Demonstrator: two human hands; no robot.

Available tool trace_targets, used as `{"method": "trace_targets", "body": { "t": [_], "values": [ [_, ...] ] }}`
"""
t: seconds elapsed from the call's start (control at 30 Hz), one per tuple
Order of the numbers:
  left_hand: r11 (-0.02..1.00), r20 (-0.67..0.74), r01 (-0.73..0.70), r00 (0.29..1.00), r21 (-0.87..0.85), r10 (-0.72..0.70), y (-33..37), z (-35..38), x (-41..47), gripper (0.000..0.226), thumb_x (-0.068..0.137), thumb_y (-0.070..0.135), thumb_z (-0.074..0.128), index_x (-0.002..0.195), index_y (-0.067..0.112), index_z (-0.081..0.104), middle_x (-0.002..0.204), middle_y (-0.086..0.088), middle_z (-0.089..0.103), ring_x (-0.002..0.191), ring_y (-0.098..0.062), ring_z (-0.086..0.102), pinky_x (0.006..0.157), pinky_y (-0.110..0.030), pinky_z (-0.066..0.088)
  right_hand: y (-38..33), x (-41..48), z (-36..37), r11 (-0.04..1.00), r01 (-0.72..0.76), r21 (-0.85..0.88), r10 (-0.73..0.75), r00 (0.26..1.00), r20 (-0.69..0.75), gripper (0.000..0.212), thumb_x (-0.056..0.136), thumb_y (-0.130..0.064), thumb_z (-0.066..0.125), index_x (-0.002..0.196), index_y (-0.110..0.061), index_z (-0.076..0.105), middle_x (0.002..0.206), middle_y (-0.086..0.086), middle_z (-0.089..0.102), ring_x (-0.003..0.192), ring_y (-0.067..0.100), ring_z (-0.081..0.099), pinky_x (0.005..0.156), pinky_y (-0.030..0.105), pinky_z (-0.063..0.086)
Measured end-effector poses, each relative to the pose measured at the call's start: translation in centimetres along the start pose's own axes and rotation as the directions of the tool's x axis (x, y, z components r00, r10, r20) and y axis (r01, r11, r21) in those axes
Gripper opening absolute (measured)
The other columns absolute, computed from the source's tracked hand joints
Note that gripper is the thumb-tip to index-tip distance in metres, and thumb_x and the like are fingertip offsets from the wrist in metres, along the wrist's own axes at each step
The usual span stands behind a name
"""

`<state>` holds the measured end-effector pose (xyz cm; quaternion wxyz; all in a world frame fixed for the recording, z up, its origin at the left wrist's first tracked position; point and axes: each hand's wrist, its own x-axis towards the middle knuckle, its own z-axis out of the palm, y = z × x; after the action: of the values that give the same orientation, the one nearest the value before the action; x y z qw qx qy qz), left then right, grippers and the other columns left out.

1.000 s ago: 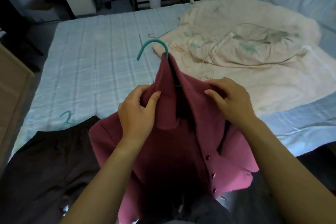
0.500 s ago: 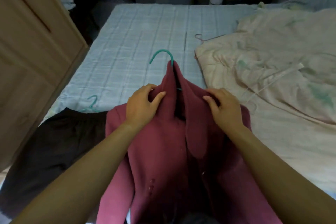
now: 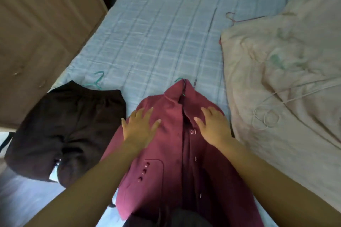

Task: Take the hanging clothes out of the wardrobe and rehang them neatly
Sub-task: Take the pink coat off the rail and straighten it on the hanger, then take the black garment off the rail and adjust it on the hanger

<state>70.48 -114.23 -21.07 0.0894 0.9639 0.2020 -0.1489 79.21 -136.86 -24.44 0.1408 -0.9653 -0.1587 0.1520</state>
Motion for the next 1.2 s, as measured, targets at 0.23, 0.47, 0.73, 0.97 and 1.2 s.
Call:
{"method": "trace_targets", "body": {
  "t": [0.23,0.47,0.73,0.97,1.2],
  "values": [
    [0.989,-0.022,0.078,0.996,-0.124,-0.082,-3.3,3.0,-8.0,0.065,0.085,0.067,0.026,0.142,0.036,0.032,0.147,0.001,0.037,0.135,-0.022,0.033,0.108,-0.060,0.024,-4.5,-7.7,2.2,0.999,0.034,0.026,-0.037,0.985,0.166,0.068,0.092,-0.061,0.020,0.144,-0.018,0.031,0.150,0.006,0.030,0.139,0.024,0.024,0.112,0.052,0.021],
    [0.953,-0.105,0.174,0.973,-0.249,-0.205,-7.6,2.9,-15.9,0.081,0.077,0.076,0.016,0.135,0.029,0.048,0.138,-0.002,0.050,0.127,-0.027,0.045,0.104,-0.056,0.033,-11.5,-11.7,3.2,0.966,0.256,0.033,-0.258,0.955,0.149,0.075,0.085,-0.061,0.017,0.132,-0.012,0.048,0.136,0.013,0.049,0.128,0.035,0.042,0.102,0.059,0.030],
    [0.877,-0.219,0.289,0.894,-0.384,-0.391,-19.7,1.7,-23.2,0.060,0.084,0.060,0.030,0.131,0.028,0.050,0.127,0.002,0.056,0.116,-0.024,0.053,0.095,-0.046,0.042,-25.8,-14.9,6.0,0.877,0.480,-0.018,-0.465,0.857,0.223,0.079,0.081,-0.063,0.014,0.135,-0.014,0.046,0.140,0.012,0.046,0.129,0.033,0.039,0.106,0.056,0.026],
    [0.807,-0.278,0.385,0.798,-0.447,-0.534,-34.8,1.0,-31.6,0.060,0.087,0.063,0.025,0.131,0.030,0.048,0.131,0.001,0.054,0.121,-0.025,0.050,0.100,-0.049,0.039,-42.8,-21.3,10.9,0.742,0.670,-0.021,-0.654,0.730,0.198,0.064,0.088,-0.056,0.032,0.125,-0.010,0.056,0.132,0.013,0.053,0.119,0.036,0.050,0.094,0.054,0.041],
    [0.679,-0.303,0.599,0.613,-0.423,-0.730,-50.3,-1.1,-41.4,0.067,0.085,0.067,0.017,0.138,0.032,0.038,0.137,0.004,0.049,0.126,-0.020,0.046,0.103,-0.050,0.036,-61.0,-28.2,15.9,0.501,0.866,0.006,-0.830,0.478,0.289,0.061,0.094,-0.057,0.028,0.140,-0.017,0.038,0.147,0.004,0.037,0.133,0.026,0.034,0.107,0.042,0.025]
  ]
}}
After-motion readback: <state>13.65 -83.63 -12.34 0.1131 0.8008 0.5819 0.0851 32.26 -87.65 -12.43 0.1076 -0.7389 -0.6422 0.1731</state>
